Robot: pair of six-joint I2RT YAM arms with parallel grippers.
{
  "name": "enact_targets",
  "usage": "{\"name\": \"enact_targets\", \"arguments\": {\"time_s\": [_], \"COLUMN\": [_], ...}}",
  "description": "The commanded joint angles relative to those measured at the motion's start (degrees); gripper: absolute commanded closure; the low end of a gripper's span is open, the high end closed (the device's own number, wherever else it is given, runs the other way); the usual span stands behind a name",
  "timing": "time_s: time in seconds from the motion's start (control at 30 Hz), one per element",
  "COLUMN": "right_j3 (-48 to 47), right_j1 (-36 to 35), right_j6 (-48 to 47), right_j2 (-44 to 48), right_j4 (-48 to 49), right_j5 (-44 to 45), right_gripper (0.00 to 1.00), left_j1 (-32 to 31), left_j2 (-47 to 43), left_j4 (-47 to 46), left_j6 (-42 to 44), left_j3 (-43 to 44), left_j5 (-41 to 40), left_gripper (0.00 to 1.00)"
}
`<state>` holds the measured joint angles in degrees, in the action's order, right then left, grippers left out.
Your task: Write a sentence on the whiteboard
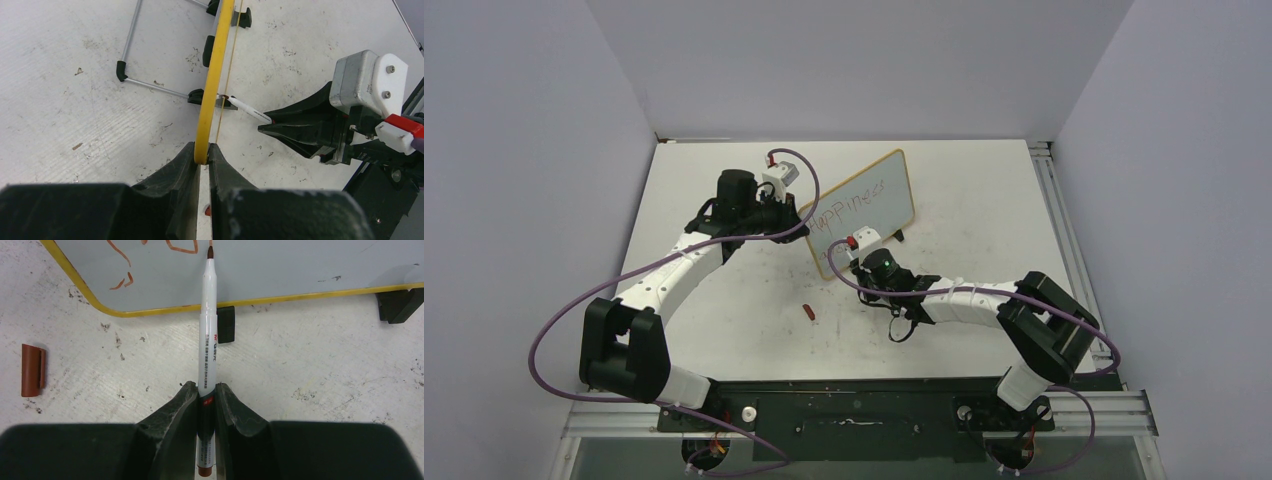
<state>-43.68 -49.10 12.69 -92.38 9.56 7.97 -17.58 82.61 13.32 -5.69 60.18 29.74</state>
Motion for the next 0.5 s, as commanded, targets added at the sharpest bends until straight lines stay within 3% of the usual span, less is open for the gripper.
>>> {"name": "enact_targets", "arguments": {"time_s": [0.0, 0.47], "right_j3": [-0.2, -2.9], "right_j1": [0.3, 0.8], "right_j6": [0.5, -0.5], "right_j2": [-0.1, 1.0], "right_j4": [1.6, 1.4], "right_j5": [-0.4, 2.5], "right_gripper": [0.95, 0.95], "left_j1": [-0.1, -0.1], "left_j2": [-2.1, -2.0], "left_j4": [-1.1, -1.1], "left_j6": [0.8, 0.8], "left_j3": [1.7, 1.8], "left_j5": [0.1, 0.2], "left_gripper": [1.00, 1.00]}}
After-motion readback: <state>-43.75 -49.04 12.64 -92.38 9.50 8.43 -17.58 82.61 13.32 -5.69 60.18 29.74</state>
